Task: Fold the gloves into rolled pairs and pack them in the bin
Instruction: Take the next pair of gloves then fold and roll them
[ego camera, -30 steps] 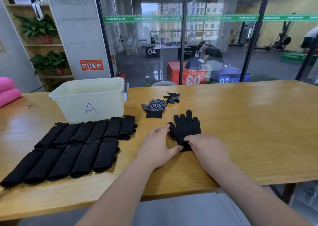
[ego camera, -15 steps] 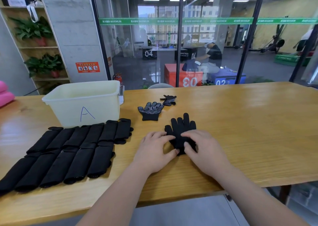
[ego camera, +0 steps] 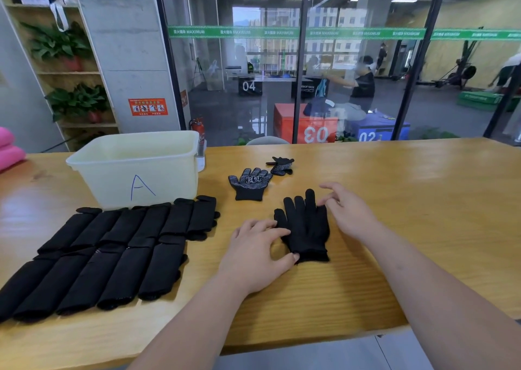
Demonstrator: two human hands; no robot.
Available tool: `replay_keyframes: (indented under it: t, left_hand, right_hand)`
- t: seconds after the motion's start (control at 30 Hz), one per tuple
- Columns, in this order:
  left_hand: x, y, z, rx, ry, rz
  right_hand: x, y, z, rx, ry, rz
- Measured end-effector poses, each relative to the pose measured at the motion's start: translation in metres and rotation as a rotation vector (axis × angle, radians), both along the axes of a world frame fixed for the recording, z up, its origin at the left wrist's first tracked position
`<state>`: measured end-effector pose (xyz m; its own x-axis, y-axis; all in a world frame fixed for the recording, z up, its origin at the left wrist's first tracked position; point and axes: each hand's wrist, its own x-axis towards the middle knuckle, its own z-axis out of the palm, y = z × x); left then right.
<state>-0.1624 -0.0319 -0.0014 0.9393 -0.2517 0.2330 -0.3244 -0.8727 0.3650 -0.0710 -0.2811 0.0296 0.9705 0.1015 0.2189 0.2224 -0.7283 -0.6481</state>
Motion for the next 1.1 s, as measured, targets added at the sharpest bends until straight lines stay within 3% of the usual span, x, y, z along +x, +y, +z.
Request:
replay_keyframes:
  t: [0.3, 0.37, 0.47, 0.53, 0.6, 0.67, 1.1]
  left_hand:
    - [-0.001, -0.001, 0.002, -0.002, -0.004, 0.005]
    - [-0.001, -0.001, 0.002, -0.005, -0.002, 0.006]
    - [-0.001, -0.001, 0.002, -0.004, -0.006, 0.014]
    - [0.000, -0.001, 0.002, 0.005, -0.015, 0.016]
    - [0.000, -0.002, 0.001, 0.000, -0.020, 0.023]
    - [0.000, -0.002, 0.001, -0.020, -0.005, 0.035]
    - [-0.002, -0.002, 0.002, 0.024, 0.016, 0.020]
  right_hand:
    - [0.014, 0.004, -0.010, 0.085, 0.130, 0.034]
    - [0.012, 0.002, -0.014, 0.009, 0.068, 0.003]
    - [-0.005, 0.003, -0.013, -0.116, -0.172, -0.059]
    - [-0.028, 0.009, -0.010, -0.088, -0.254, 0.097]
    - [-0.052, 0.014, -0.012, -0.112, -0.246, 0.299]
    - [-0.069, 0.015, -0.019, -0.188, -0.248, 0.359]
    - [-0.095, 0.018, -0.037, -0.325, -0.377, 0.207]
